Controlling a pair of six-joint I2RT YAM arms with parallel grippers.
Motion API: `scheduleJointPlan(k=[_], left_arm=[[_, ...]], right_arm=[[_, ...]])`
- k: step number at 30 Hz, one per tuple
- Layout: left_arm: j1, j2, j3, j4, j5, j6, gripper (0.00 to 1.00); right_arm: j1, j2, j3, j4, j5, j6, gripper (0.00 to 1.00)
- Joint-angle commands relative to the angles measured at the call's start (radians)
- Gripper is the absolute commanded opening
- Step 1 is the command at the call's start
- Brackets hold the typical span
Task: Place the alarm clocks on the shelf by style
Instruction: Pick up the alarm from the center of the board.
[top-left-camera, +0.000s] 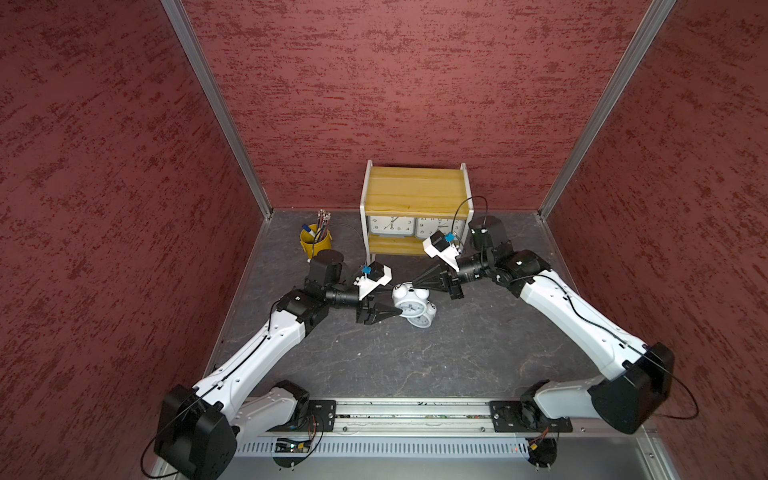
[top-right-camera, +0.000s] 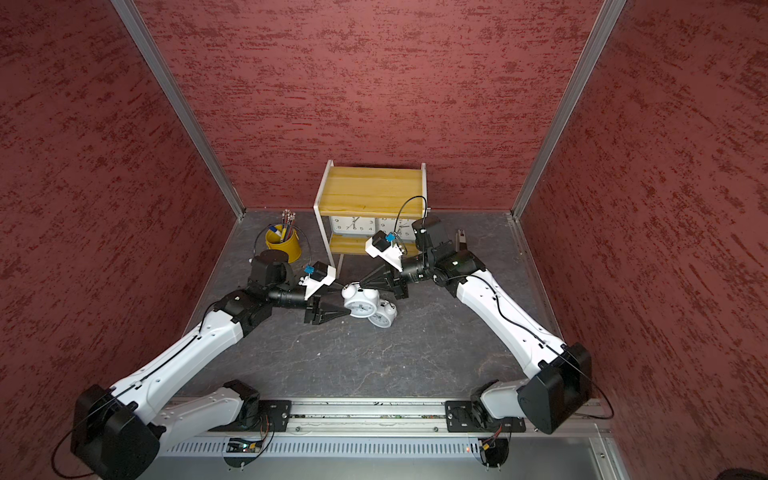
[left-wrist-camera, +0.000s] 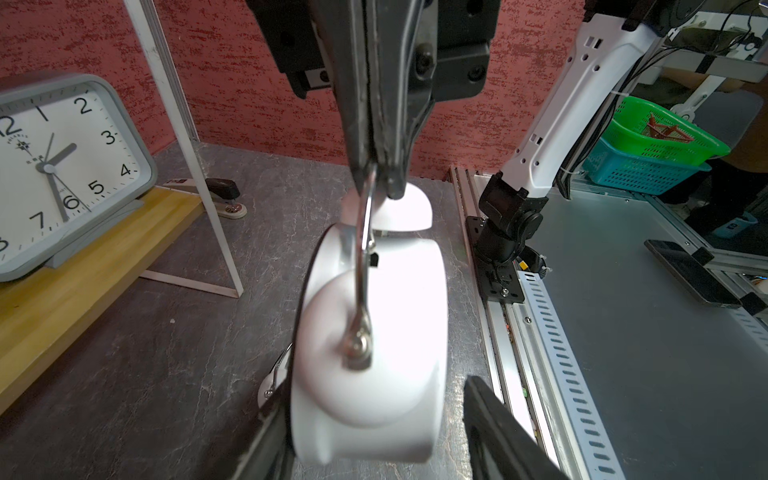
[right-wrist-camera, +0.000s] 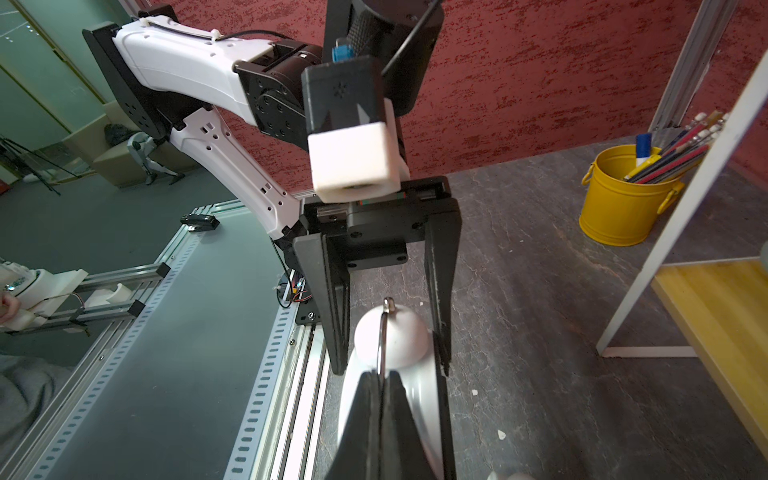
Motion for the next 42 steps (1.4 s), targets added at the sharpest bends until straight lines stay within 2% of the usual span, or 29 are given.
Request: scheduleJointPlan(k=[1, 2, 4, 6, 13, 15, 19, 20, 23, 27, 33, 38, 42], left_arm=[[-0.004, 0.002, -0.001, 0.020, 0.015, 0.007, 0.64], [-0.004, 0.003, -0.001, 0.021, 0.015, 0.005, 0.63], [-0.004, 0.002, -0.001, 0.022, 0.014, 0.006, 0.53], [-0.004, 0.001, -0.004, 0.030, 0.011, 0.003, 0.50], [-0.005, 0.000, -0.006, 0.036, 0.002, 0.000, 0.28], [-0.004, -0.010, -0.007, 0.044, -0.010, -0.010, 0.22], [0.001, -0.048, -0.021, 0.091, -0.049, -0.042, 0.19], [0.006, -0.057, -0.022, 0.094, -0.057, -0.044, 0.18], [0.025, -0.076, -0.012, 0.087, -0.076, -0.066, 0.18], [0.068, -0.085, 0.024, 0.077, -0.125, -0.145, 0.18], [0.131, -0.078, 0.094, 0.083, -0.143, -0.223, 0.19], [0.165, -0.058, 0.171, 0.070, -0.168, -0.257, 0.20], [0.179, -0.024, 0.250, 0.040, -0.178, -0.262, 0.19]], right_arm=[[0.004, -0.006, 0.032, 0.038, -0.040, 0.014, 0.00], [0.004, -0.005, 0.030, 0.039, -0.039, 0.016, 0.00], [0.002, -0.004, 0.029, 0.040, -0.037, 0.018, 0.00], [0.004, -0.003, 0.029, 0.043, -0.043, 0.023, 0.00], [0.004, -0.003, 0.021, 0.066, -0.022, 0.038, 0.00], [0.004, -0.007, 0.013, 0.085, 0.011, 0.054, 0.11], [0.002, -0.044, -0.036, 0.184, 0.132, 0.105, 0.54], [0.002, -0.061, -0.058, 0.224, 0.181, 0.121, 0.62], [-0.017, -0.122, -0.133, 0.369, 0.347, 0.184, 0.72], [-0.078, -0.199, -0.216, 0.496, 0.518, 0.266, 0.75], [-0.155, -0.280, -0.318, 0.554, 0.762, 0.328, 0.77], [-0.226, -0.309, -0.397, 0.591, 0.827, 0.396, 0.77], [-0.243, -0.308, -0.430, 0.603, 0.842, 0.407, 0.77]])
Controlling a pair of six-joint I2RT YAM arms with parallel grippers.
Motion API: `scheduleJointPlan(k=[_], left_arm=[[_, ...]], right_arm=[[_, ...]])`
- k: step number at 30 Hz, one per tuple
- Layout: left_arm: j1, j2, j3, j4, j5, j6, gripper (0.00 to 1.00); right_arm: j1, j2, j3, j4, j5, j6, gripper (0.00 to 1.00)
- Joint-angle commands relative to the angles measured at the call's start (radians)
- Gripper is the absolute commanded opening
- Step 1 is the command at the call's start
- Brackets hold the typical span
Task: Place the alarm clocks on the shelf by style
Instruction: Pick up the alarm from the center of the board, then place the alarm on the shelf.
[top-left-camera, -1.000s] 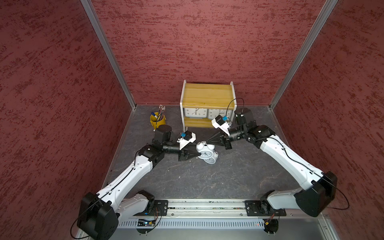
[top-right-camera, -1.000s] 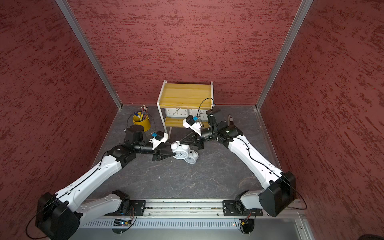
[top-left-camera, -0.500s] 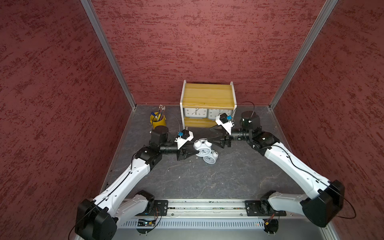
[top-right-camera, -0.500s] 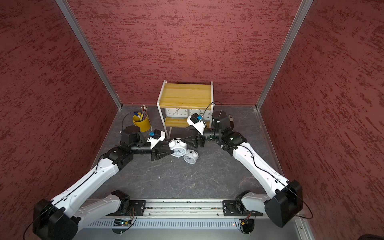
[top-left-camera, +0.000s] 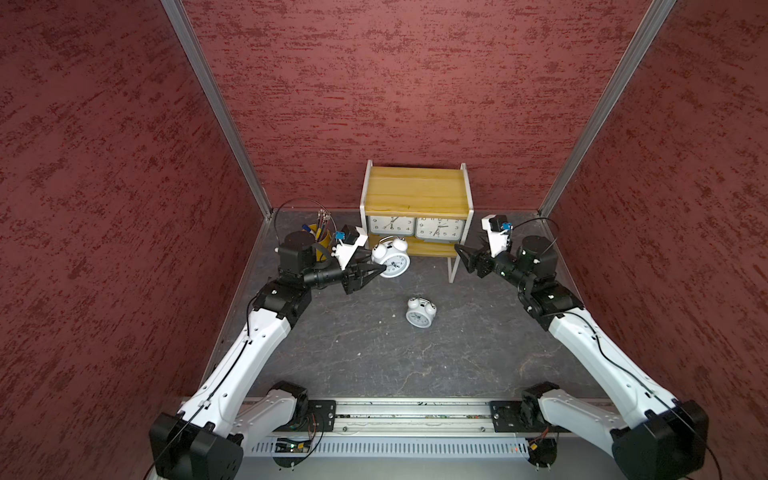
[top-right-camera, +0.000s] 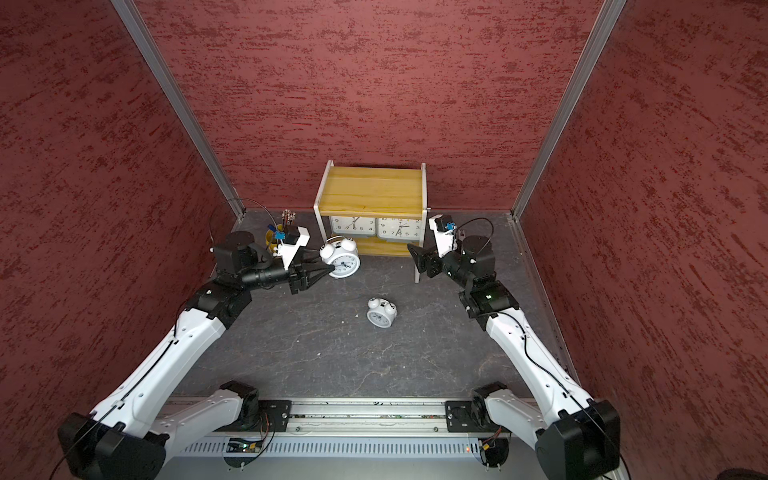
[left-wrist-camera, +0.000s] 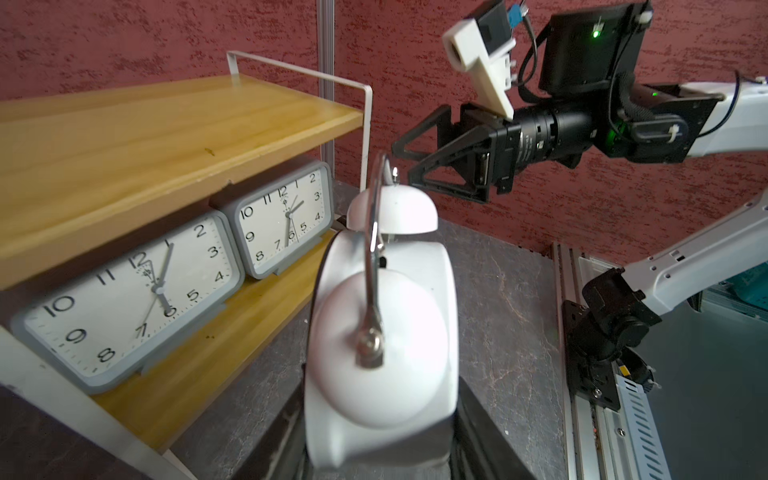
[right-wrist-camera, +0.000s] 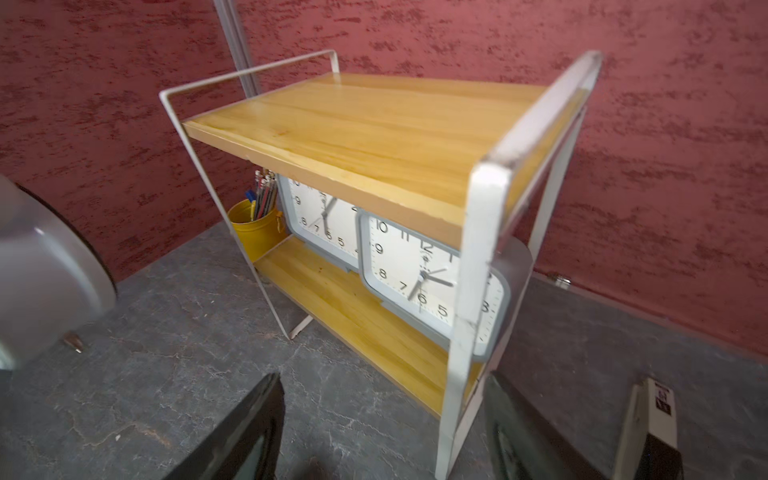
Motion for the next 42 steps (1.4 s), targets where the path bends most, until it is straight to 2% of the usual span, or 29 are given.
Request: scheduleJointPlan(k=[1, 5, 14, 27, 32, 38, 42], left_arm=[[0.014, 0.022, 0.083, 0.014, -0.011, -0.022, 0.20], [0.024, 0.067, 0.158, 0.003, -0.016, -0.019, 0.20], [0.046, 0.202, 0.339, -0.034, -0.041, -0.044, 0.20], [0.062, 0.294, 0.475, -0.035, -0.043, -0.041, 0.20], [0.078, 0.344, 0.536, -0.048, -0.053, -0.032, 0.20], [0.095, 0.415, 0.606, -0.076, -0.045, -0.016, 0.20], [0.102, 0.455, 0.635, -0.084, -0.034, -0.012, 0.20]], right_arm=[[-0.009, -0.007, -0.016, 0.055, 0.072, 0.039, 0.78], [-0.011, 0.022, -0.017, 0.071, 0.113, 0.033, 0.78], [-0.012, 0.103, 0.017, 0.136, 0.080, 0.021, 0.78], [-0.011, 0.121, -0.004, 0.205, 0.156, 0.024, 0.79], [-0.011, 0.153, 0.019, 0.218, 0.106, 0.006, 0.71], [-0.011, 0.186, 0.025, 0.256, 0.090, -0.004, 0.49], [-0.011, 0.204, 0.029, 0.268, 0.076, -0.005, 0.39]])
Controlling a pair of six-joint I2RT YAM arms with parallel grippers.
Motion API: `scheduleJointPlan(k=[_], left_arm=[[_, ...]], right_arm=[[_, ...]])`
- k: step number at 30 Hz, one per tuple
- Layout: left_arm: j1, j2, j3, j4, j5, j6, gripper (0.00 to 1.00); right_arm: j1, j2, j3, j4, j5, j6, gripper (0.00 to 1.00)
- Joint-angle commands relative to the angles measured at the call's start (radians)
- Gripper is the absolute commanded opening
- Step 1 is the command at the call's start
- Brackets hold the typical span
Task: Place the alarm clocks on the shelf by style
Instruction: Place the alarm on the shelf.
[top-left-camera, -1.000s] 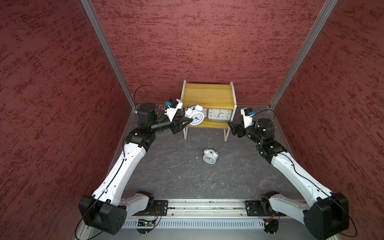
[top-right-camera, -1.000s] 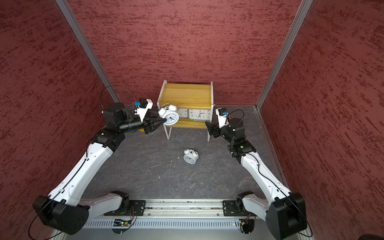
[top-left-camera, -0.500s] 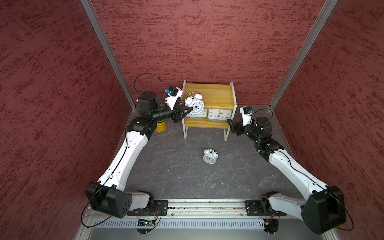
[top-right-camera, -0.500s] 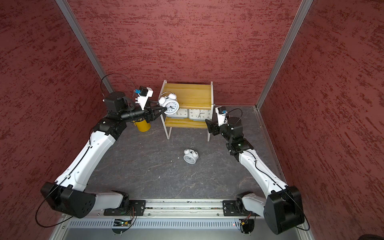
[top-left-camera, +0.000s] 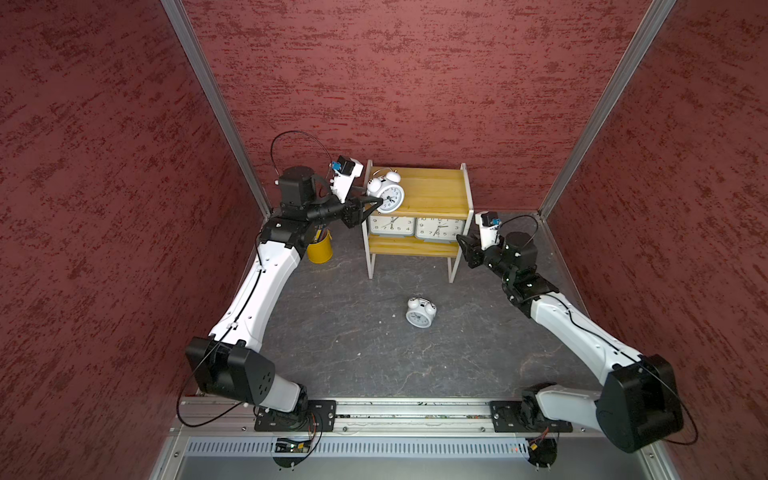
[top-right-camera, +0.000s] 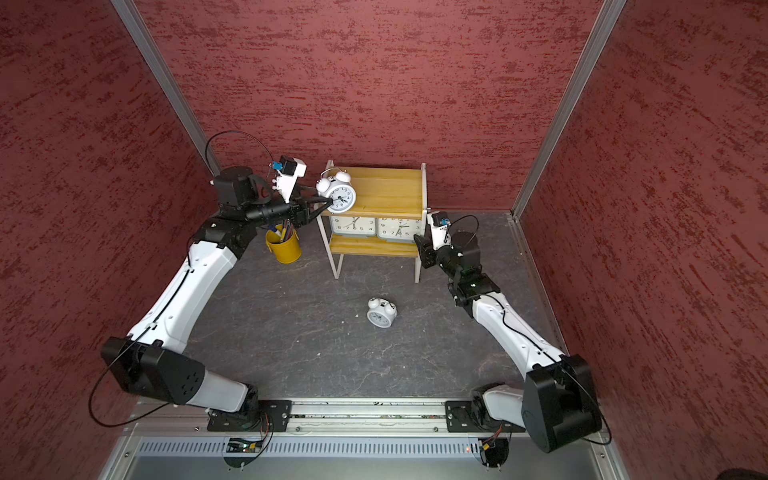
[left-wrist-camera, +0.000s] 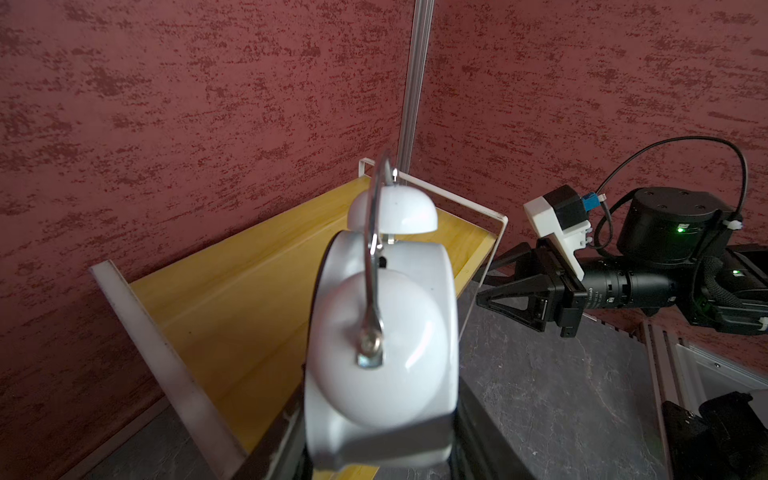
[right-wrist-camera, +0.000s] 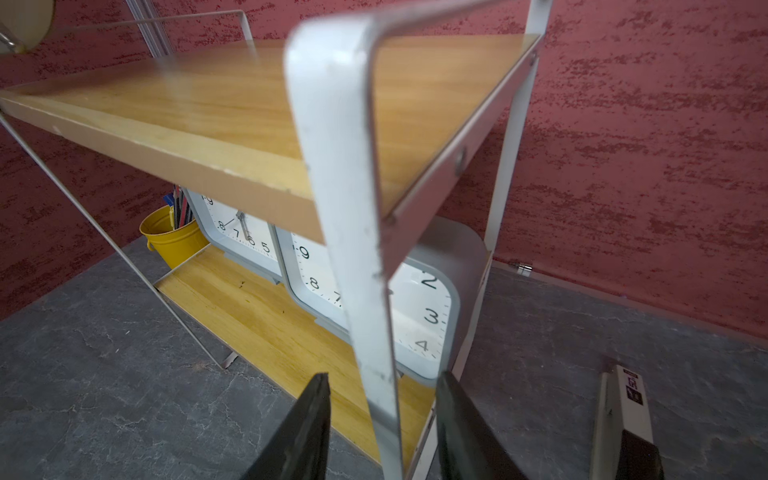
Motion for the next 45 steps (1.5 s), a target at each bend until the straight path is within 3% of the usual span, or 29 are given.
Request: scheduleJointPlan(k=[1, 11, 24, 30, 36, 45], left_arm=[[0.009, 0.019, 0.055, 0.021, 0.018, 0.017, 0.20], [0.016, 0.069, 0.090, -0.001, 0.023, 0.034, 0.22], [0.019, 0.129, 0.145, -0.051, 0.032, 0.059, 0.25], [0.017, 0.152, 0.162, -0.058, 0.043, 0.062, 0.31], [0.017, 0.172, 0.180, -0.076, 0.034, 0.059, 0.44], [0.017, 0.173, 0.189, -0.047, 0.004, 0.044, 0.79]], right_arm=[[-0.004, 0.011, 0.040, 0.050, -0.027, -0.008, 0.36], [-0.003, 0.025, 0.043, 0.052, -0.046, -0.022, 0.20], [-0.003, 0.030, 0.048, 0.029, -0.064, -0.026, 0.22], [-0.002, 0.036, 0.048, 0.023, -0.068, -0.023, 0.22], [-0.002, 0.039, 0.048, 0.021, -0.069, -0.022, 0.23], [-0.003, 0.030, 0.036, 0.021, -0.061, -0.021, 0.24]])
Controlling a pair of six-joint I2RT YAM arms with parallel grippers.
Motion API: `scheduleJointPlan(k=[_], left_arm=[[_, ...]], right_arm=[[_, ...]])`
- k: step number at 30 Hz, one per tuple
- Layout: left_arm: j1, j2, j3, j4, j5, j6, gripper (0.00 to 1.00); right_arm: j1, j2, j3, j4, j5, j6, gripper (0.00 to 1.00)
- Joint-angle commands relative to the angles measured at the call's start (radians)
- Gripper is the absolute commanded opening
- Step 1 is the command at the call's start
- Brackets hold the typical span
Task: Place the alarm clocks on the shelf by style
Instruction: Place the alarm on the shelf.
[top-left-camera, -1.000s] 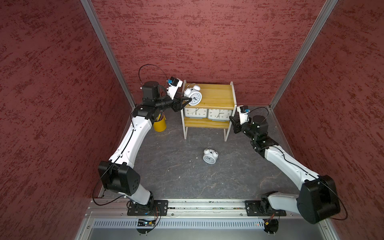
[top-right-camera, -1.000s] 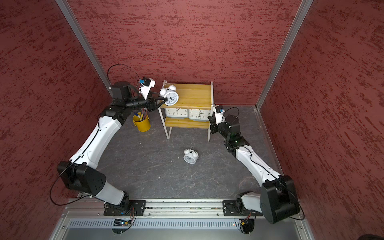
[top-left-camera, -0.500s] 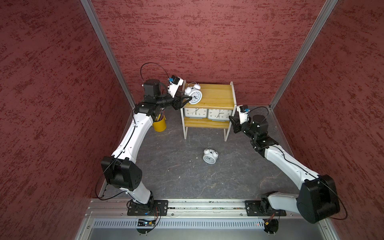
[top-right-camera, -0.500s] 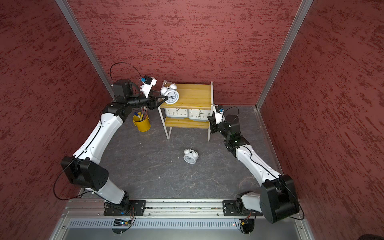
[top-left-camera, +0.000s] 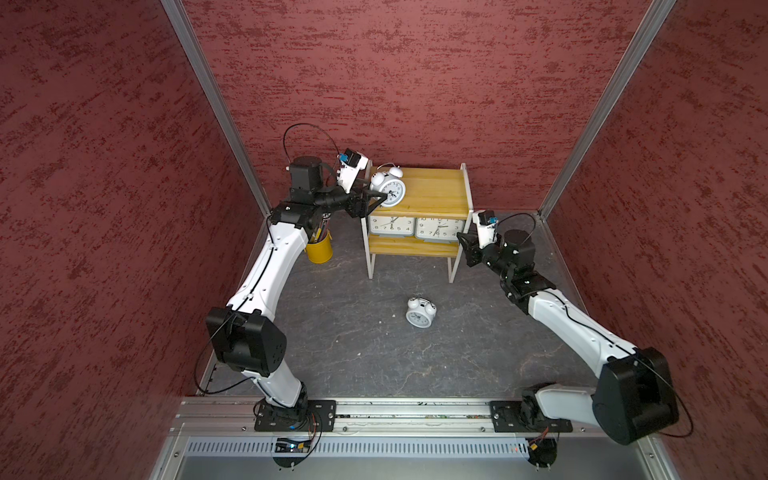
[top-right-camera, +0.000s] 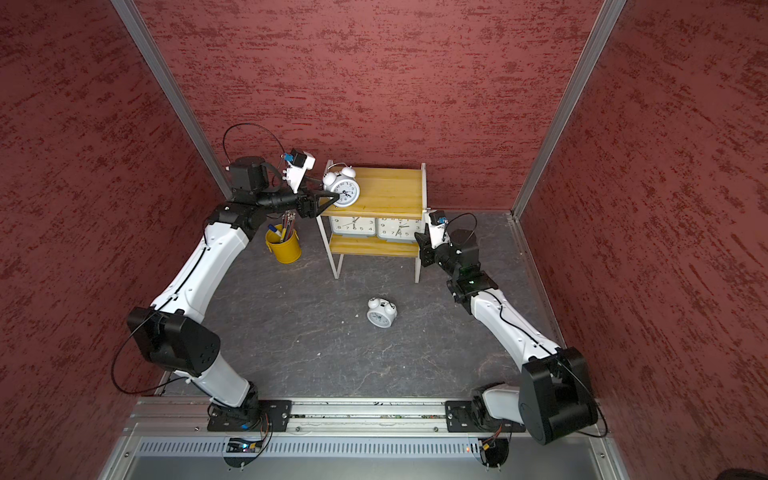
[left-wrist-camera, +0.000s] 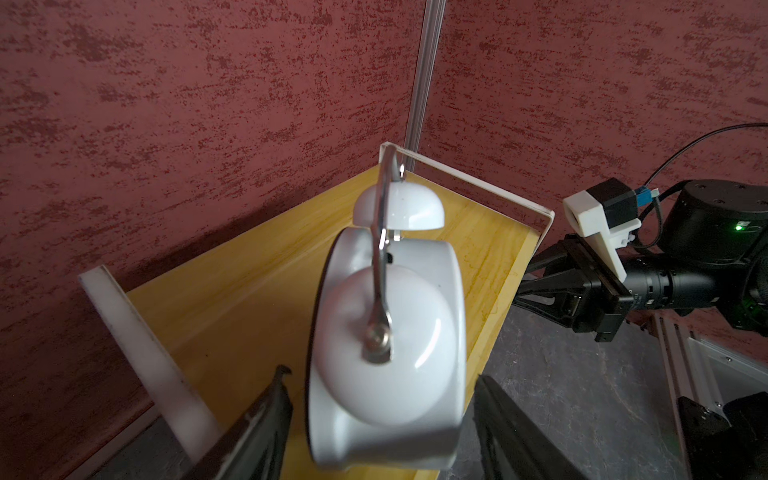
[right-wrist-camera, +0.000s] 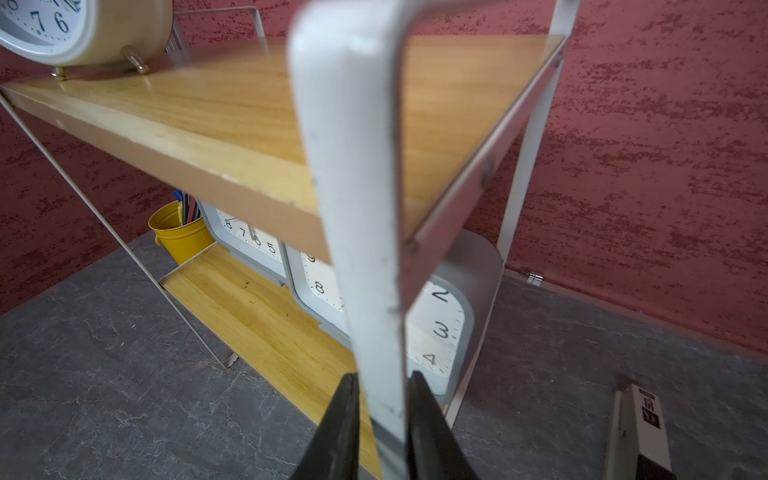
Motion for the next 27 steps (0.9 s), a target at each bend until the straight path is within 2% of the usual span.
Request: scheduleJointPlan(k=[1, 8, 16, 27], left_arm=[[0.004, 0.006, 0.031, 0.015, -0.018, -0.003, 0.82], [0.004, -0.022, 0.017, 0.023, -0.064, 0.007, 0.84], [0.003, -0.035, 0.000, 0.015, -0.159, 0.019, 0.78], [0.000, -0.069, -0.055, 0.071, -0.222, 0.022, 0.74]], right_arm=[[-0.002, -0.003, 0.019, 0.004, -0.022, -0.003, 0.24], [-0.003, -0.006, 0.016, 0.004, -0.027, -0.001, 0.25], [-0.003, 0.001, 0.012, 0.009, -0.033, 0.008, 0.26], [-0.003, 0.003, 0.018, 0.001, -0.031, 0.001, 0.26]])
